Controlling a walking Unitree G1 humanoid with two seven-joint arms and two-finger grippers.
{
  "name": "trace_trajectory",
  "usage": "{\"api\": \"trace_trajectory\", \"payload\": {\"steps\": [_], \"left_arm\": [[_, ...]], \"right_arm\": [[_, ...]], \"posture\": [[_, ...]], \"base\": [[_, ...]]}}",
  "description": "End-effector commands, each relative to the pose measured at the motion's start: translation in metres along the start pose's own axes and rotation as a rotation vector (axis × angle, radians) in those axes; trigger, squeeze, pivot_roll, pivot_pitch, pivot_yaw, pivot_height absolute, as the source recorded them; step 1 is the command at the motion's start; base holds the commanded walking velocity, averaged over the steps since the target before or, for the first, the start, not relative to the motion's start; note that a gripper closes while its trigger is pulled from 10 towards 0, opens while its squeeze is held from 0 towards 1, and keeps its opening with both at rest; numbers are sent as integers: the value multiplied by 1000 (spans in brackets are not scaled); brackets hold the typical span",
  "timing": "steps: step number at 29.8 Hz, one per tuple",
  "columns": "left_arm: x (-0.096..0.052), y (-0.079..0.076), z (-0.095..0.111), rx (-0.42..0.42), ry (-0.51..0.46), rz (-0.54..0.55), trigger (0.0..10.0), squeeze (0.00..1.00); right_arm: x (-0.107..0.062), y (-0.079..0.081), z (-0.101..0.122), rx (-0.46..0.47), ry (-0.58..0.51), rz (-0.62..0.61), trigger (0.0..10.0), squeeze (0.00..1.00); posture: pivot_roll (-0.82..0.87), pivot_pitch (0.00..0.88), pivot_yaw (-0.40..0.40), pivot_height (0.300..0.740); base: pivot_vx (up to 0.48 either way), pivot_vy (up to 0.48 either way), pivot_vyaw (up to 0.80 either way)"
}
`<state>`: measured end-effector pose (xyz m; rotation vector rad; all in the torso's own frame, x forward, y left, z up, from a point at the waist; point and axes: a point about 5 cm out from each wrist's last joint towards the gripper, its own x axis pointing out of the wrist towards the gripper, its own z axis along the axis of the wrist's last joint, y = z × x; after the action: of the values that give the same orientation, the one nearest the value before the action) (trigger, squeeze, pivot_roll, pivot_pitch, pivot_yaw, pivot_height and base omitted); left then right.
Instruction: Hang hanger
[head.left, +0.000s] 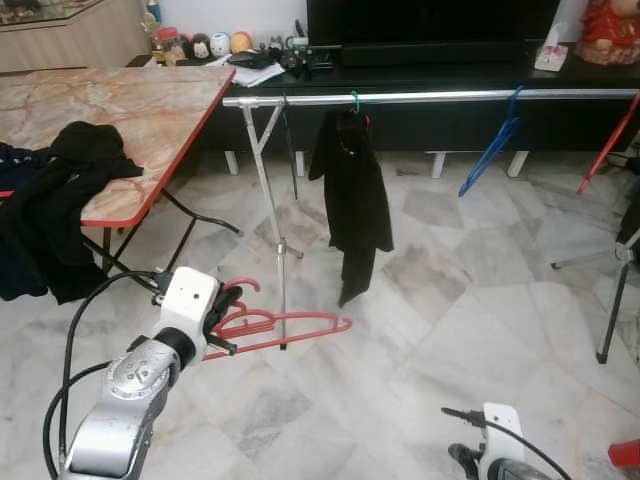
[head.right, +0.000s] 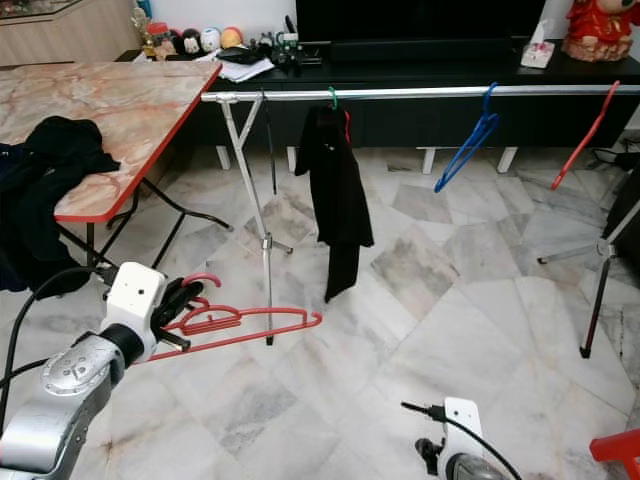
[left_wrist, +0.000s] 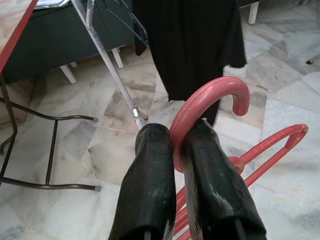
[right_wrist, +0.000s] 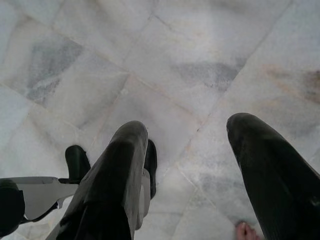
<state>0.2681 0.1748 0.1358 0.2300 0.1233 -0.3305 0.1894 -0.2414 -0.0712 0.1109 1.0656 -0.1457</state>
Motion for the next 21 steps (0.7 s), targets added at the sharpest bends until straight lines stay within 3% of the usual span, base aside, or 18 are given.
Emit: {"api": "trace_trajectory", "payload": {"steps": [1,10,16,17,20,21], "left_arm": [[1,3,5,9,-21,10,10000,0],[2,0,6,6,-24,-7,10000,0],[2,-2,7,4,-26,-18,10000,0],[2,-2,7,3,-27,-20,10000,0],[3,-2,7,3,-28,-22,10000,0],[3,-3,7,3,-28,-23,10000,0]], "right_arm": [[0,2,-2,16,4,-4,10000,1000],[-1,-6,-6,-36,7,-18,10000,1000],[-1,-2,-9,-37,8,13,10000,1000],[0,0,-10,-86,15,18,10000,1000],[0,3,-12,-96,18,39,10000,1000],[0,4,-11,-102,14,37,10000,345]], "posture": [[-73,45,52,740],[-74,47,53,740],[-75,49,52,740],[-74,50,51,740],[-74,50,51,740],[-74,50,50,740]], "base": [[0,0,0],[0,0,0],[0,0,0],[0,0,0],[0,0,0],[0,0,0]]}}
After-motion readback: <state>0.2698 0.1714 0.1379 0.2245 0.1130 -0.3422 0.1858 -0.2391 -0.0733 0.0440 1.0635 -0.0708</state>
